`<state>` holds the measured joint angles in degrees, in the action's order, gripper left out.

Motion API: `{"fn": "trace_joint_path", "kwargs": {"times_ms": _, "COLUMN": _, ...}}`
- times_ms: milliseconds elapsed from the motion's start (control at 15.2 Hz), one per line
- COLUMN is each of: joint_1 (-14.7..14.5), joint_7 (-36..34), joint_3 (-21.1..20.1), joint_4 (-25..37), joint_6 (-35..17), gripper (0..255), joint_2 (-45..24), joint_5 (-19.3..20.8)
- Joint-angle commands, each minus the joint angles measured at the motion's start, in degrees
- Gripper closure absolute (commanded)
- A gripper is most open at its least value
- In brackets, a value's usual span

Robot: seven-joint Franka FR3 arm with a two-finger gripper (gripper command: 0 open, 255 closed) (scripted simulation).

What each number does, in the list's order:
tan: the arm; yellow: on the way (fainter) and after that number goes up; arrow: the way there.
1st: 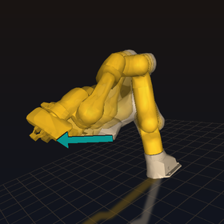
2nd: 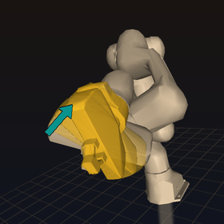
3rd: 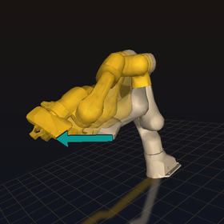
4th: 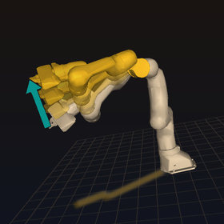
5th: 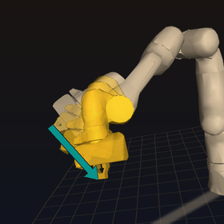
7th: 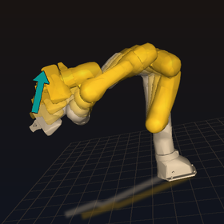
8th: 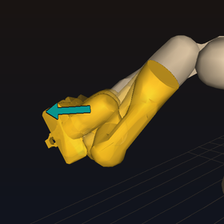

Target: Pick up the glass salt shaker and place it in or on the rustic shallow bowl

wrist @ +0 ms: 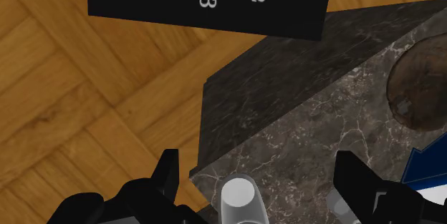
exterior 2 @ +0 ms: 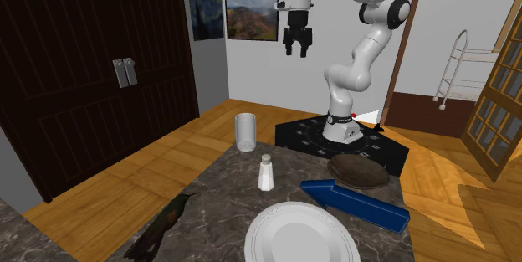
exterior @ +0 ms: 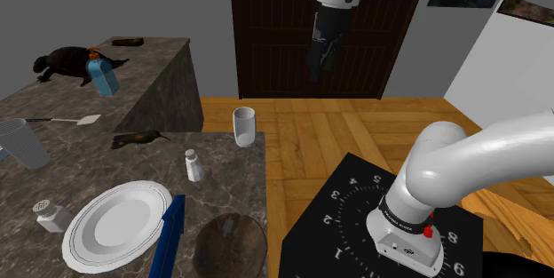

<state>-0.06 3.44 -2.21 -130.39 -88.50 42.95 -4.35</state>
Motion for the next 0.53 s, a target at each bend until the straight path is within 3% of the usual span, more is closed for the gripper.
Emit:
{"fn": "trace_joint_path", "kwargs": {"times_ms": 0, "joint_1": 0.0, "joint_7": 0.0, "joint_3": 0.0, "joint_4": 0.0, "joint_6": 0.0, "gripper": 0, "joint_2": 0.0, "joint_5": 0.0}}
{"fn": "trace_joint_path", "kwargs": {"times_ms": 462, "joint_1": -1.9, "joint_7": -3.3, "joint_3": -4.8, "joint_4": 0.0, "joint_6": -10.2, "gripper": 0, "joint_2": -10.1, "joint_5": -2.7}}
